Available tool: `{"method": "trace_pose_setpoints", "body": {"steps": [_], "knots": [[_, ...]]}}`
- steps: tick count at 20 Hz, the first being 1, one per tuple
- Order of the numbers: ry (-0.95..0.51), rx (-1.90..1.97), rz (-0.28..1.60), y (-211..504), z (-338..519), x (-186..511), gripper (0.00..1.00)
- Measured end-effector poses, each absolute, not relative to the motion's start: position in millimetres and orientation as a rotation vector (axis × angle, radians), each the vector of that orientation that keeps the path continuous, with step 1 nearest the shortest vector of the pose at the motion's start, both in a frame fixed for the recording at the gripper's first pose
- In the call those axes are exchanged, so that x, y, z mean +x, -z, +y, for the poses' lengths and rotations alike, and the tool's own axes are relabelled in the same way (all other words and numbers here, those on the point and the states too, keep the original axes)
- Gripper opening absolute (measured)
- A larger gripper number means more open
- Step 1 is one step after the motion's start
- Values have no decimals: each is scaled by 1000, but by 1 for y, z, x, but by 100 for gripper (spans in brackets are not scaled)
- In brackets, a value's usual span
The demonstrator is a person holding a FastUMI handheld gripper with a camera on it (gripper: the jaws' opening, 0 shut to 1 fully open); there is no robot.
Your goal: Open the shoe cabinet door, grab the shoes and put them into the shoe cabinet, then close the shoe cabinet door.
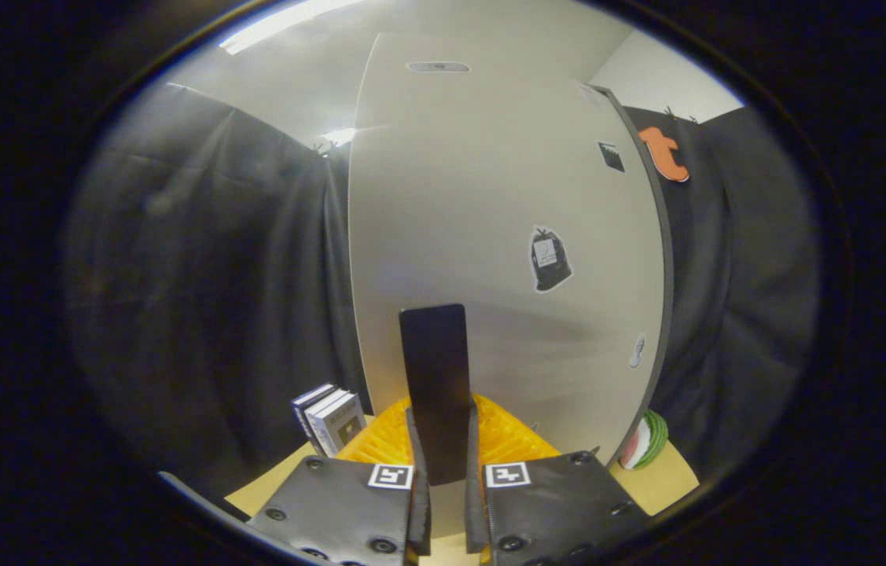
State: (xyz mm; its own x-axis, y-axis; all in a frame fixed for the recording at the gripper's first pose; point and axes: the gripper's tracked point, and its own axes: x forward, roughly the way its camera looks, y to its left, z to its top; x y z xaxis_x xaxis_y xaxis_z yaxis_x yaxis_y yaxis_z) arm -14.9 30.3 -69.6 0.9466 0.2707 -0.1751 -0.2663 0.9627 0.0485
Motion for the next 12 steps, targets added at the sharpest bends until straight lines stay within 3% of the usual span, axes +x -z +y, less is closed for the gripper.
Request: {"method": "trace_pose_setpoints", "body": {"steps": [12], "knots": [[-360,23,213,55,-52,-49,19]]}}
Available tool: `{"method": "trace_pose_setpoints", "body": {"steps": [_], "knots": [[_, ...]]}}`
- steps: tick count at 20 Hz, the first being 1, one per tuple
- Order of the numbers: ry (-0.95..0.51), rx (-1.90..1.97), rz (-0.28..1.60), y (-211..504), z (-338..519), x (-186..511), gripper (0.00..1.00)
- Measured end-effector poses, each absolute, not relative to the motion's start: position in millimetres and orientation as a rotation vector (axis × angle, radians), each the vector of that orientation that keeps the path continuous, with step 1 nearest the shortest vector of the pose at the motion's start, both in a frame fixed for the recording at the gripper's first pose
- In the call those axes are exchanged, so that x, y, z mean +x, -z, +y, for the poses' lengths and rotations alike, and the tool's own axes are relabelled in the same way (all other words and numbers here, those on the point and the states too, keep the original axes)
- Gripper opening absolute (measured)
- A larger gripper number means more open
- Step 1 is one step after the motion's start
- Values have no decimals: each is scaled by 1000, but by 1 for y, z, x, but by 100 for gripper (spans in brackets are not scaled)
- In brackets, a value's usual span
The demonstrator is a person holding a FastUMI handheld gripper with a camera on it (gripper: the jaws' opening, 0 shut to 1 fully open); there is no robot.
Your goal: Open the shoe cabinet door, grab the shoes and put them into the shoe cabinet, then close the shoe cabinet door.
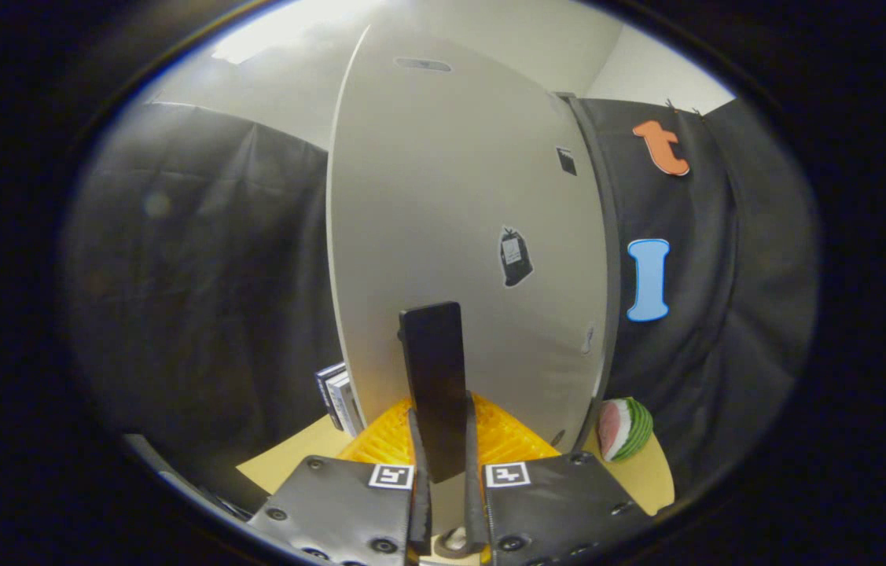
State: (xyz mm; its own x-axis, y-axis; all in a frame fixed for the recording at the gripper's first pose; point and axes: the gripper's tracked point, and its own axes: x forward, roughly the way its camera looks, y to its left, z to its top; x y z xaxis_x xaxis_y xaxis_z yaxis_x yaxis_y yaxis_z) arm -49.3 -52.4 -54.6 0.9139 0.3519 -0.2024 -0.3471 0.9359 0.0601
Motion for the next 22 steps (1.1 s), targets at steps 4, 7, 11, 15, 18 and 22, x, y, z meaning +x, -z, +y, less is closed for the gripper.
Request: {"method": "trace_pose_setpoints", "body": {"steps": [4,7,11,15,18,22], "knots": [[-317,34,200,51,-84,-63,18],[-271,1,184,49,-105,-72,18],[-217,-16,167,46,-131,-69,17],[-152,-17,157,44,-159,-67,15],[-105,-6,150,40,-184,-64,13],[-68,3,144,39,-213,-61,10]]}}
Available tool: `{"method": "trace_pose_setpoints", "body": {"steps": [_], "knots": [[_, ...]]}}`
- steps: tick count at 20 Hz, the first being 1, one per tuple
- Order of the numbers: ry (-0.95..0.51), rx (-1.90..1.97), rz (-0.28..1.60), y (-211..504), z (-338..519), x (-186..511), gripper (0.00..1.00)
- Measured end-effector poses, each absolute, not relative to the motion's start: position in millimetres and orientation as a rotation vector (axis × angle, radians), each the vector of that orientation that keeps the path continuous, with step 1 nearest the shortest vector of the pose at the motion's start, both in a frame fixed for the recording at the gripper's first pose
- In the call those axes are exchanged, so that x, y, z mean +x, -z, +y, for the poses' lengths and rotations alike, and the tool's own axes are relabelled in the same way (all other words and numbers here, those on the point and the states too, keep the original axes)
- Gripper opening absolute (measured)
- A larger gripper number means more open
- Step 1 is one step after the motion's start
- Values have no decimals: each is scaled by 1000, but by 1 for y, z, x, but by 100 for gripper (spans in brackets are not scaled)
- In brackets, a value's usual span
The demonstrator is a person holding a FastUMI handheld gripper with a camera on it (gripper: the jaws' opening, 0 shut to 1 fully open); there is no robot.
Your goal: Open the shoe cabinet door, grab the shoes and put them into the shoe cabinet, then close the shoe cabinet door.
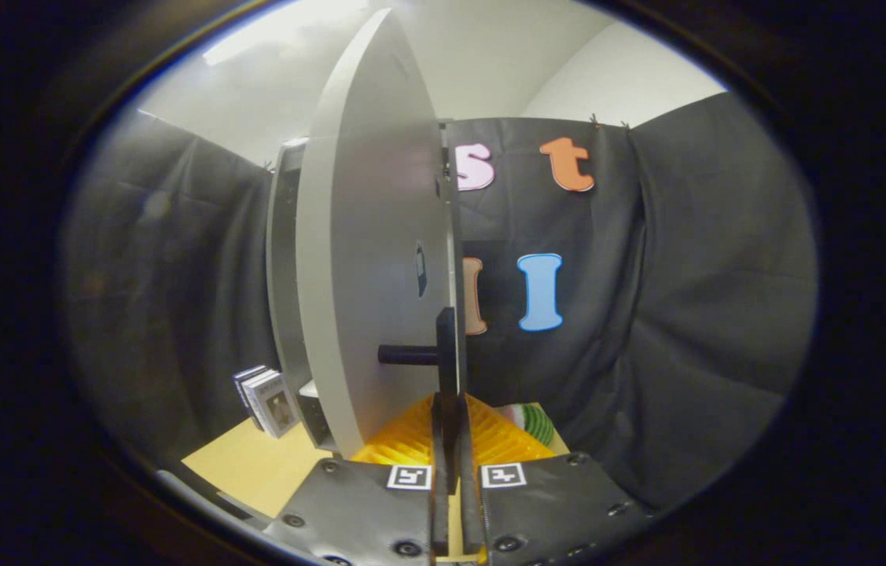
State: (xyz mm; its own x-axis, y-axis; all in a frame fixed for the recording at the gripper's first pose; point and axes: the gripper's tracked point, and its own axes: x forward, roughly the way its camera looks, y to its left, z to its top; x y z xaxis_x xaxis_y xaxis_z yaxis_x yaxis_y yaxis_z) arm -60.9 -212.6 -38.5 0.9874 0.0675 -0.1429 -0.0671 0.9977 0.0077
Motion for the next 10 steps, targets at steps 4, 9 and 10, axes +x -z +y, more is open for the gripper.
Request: {"method": "trace_pose_setpoints", "body": {"steps": [4,9,10], "knots": [[-53,12,148,39,-237,-61,9],[-87,29,162,40,-245,-60,9],[-95,28,167,40,-244,-61,9]]}}
